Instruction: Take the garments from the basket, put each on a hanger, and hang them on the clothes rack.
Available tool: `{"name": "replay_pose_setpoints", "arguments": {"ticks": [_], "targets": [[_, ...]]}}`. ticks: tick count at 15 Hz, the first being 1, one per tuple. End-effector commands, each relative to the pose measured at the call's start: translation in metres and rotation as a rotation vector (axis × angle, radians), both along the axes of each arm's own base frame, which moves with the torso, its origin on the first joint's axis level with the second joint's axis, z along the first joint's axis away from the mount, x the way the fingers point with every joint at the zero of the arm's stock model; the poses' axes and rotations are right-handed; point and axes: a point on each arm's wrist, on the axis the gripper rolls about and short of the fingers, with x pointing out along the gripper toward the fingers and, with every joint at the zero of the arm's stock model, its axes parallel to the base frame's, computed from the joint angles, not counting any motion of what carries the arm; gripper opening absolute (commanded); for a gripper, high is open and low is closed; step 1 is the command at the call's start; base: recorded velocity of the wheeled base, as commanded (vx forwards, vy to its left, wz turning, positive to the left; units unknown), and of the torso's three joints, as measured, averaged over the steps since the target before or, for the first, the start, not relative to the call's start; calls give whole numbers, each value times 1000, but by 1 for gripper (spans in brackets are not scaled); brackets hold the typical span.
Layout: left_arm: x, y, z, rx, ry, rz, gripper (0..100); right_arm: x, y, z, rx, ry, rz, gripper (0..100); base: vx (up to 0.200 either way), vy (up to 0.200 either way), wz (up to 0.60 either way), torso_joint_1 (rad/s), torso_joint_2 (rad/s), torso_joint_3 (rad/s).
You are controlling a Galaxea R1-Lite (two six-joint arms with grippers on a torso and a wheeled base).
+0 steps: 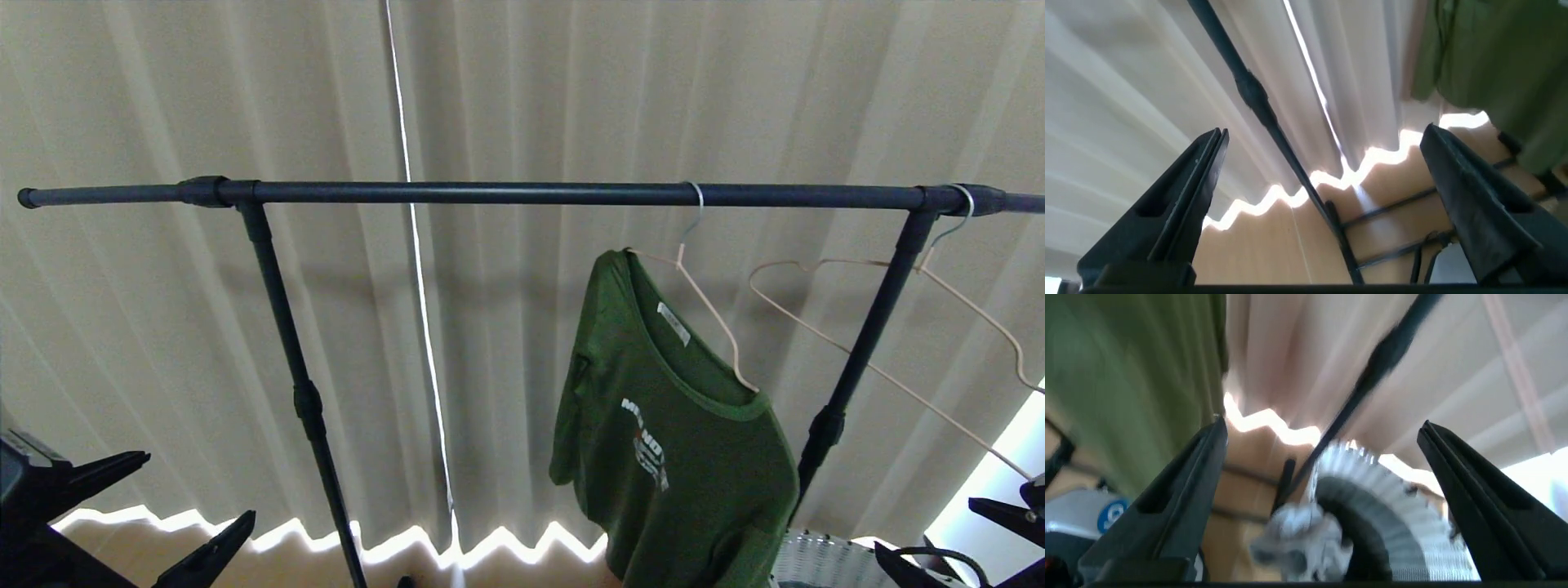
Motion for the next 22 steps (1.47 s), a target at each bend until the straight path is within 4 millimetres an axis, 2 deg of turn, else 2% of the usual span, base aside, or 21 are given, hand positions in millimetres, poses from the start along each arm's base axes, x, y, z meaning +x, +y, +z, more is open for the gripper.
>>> {"name": "replay_pose_setpoints", "arguments": {"ticks": [1,8,22], "targets": [[0,0,0,2,0,-2,100,0,0,-1,-1,2,0,100,-200,0,0,-7,-2,2],[0,0,-1,3,3,-2,100,0,0,-2,-3,11,0,100,-200,0,0,2,2,4],[2,-1,-1,0,13,2,100,2,1,-3,-8,21,-3,100,0,0,0,0,0,0]]}}
